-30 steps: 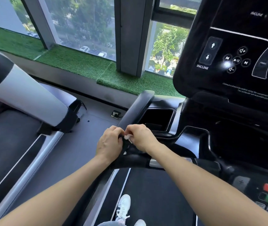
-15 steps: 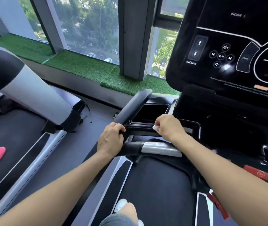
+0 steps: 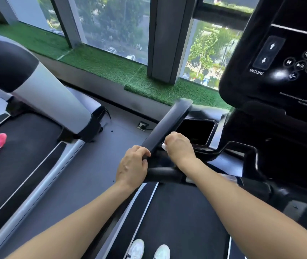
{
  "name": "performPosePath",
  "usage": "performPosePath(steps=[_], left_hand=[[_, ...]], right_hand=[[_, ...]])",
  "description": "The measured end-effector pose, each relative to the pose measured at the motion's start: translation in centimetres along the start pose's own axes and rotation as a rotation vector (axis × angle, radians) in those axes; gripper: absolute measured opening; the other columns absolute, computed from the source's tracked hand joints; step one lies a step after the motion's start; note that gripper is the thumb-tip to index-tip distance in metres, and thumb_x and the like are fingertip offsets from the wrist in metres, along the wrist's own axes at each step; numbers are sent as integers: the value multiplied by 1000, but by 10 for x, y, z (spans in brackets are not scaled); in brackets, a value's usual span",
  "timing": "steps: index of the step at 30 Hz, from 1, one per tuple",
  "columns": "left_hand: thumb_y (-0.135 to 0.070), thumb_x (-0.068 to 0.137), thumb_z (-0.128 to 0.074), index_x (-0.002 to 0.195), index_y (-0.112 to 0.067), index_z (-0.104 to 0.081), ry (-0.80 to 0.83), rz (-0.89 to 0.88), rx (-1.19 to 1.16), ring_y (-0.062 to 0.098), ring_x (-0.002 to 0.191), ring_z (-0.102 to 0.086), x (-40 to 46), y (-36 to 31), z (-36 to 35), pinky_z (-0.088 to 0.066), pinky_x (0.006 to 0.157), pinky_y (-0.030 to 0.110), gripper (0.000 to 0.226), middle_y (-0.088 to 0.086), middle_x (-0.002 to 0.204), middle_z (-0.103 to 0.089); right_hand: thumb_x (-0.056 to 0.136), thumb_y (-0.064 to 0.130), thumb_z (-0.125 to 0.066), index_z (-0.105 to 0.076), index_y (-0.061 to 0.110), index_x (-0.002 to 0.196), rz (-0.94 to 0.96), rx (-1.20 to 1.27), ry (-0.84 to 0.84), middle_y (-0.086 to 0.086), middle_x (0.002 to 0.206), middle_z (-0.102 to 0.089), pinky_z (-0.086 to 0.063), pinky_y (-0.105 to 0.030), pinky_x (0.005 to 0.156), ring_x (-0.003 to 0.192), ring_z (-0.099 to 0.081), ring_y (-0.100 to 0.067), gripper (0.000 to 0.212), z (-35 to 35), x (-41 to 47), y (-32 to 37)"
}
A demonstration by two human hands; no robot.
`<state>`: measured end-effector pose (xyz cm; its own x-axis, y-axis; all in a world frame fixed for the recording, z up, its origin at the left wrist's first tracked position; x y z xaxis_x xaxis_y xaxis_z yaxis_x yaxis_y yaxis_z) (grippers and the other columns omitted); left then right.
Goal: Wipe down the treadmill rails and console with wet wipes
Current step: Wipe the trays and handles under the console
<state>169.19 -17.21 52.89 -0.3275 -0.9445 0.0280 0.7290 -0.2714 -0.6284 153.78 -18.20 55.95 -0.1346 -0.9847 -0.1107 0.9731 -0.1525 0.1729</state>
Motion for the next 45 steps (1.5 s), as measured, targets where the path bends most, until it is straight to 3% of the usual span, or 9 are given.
performPosePath(steps=[7, 13, 15, 19, 25, 34, 38, 43, 45], left_hand=[[-3, 88, -52, 100, -18, -65, 11, -13, -25, 12, 99, -51, -2, 9, 1, -34, 76, 18, 23, -7, 105, -57], [-3, 88, -51, 103, -17, -63, 41, -35, -15, 15, 102, -51, -2, 9, 1, -38, 78, 23, 24, -6, 110, -55], [-4, 88, -51, 103, -17, -63, 47, -43, -11, 16, 101, -51, -2, 10, 1, -40, 79, 24, 24, -6, 111, -55], [-3, 87, -51, 101, -17, -64, 41, -44, -24, 17, 100, -52, -5, 10, 0, -44, 80, 28, 23, -5, 110, -55], [-4, 88, -51, 102, -17, -63, 52, -45, -19, 16, 101, -51, -11, 13, 4, -44, 83, 28, 23, -5, 111, -54], [-4, 88, -51, 102, -17, -64, 31, -54, -29, 17, 99, -52, -13, 13, 4, -42, 80, 25, 23, -4, 110, -55], [-4, 88, -51, 102, -18, -64, 25, -63, -28, 17, 100, -52, -12, 11, 4, -43, 82, 27, 24, -4, 111, -55], [-5, 89, -50, 103, -17, -64, 20, -54, -27, 17, 100, -52, -12, 11, 6, -45, 83, 29, 23, -4, 111, -55], [-5, 89, -51, 104, -17, -64, 31, -55, -17, 17, 101, -52, -14, 12, 5, -45, 83, 30, 24, -4, 112, -55]], right_hand=[[97, 16, -49, -60, 4, 105, -18, 42, -50, -14, 107, -58, -41, -34, 82, 100, -55, -32, 18, -16, 4, 12], [86, 17, -66, -68, 11, 89, -228, 723, -125, -1, 81, -65, -48, -26, 79, 78, -61, -15, 7, 4, 7, -6], [86, 17, -65, -67, 16, 90, -258, 644, -148, -1, 84, -67, -50, -29, 82, 81, -62, -17, 5, 12, 7, -19], [89, 23, -61, -68, 18, 95, -326, 340, -2, -7, 102, -69, -45, -34, 88, 102, -60, -27, 11, 6, 7, -28], [91, 12, -55, -69, 22, 101, -235, 243, 27, -5, 109, -67, -42, -31, 89, 108, -57, -26, 20, -7, 16, 0], [85, -4, -56, -71, 15, 94, 71, 116, 57, -1, 107, -63, -46, -28, 85, 100, -58, -23, 26, -6, 3, 4], [82, -4, -55, -70, 21, 96, 144, -29, 235, -3, 107, -63, -48, -31, 87, 100, -59, -24, 32, -4, -2, 1], [88, 2, -55, -69, 17, 102, 216, 26, 41, 0, 109, -61, -44, -31, 86, 105, -52, -21, 25, 2, -7, 0], [90, 3, -52, -66, 14, 104, 313, -78, 107, -3, 109, -56, -44, -33, 80, 105, -47, -22, 22, 2, -5, 8]])
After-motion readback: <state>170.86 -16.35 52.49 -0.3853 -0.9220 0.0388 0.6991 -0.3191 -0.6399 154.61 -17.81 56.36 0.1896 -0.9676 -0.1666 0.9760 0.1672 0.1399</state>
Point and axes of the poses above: each hand's wrist, its own x-axis towards the middle knuckle, its own z-axis out of the back of the hand, y = z × x, the point moved 1 cm from there along x, towards the middle knuckle
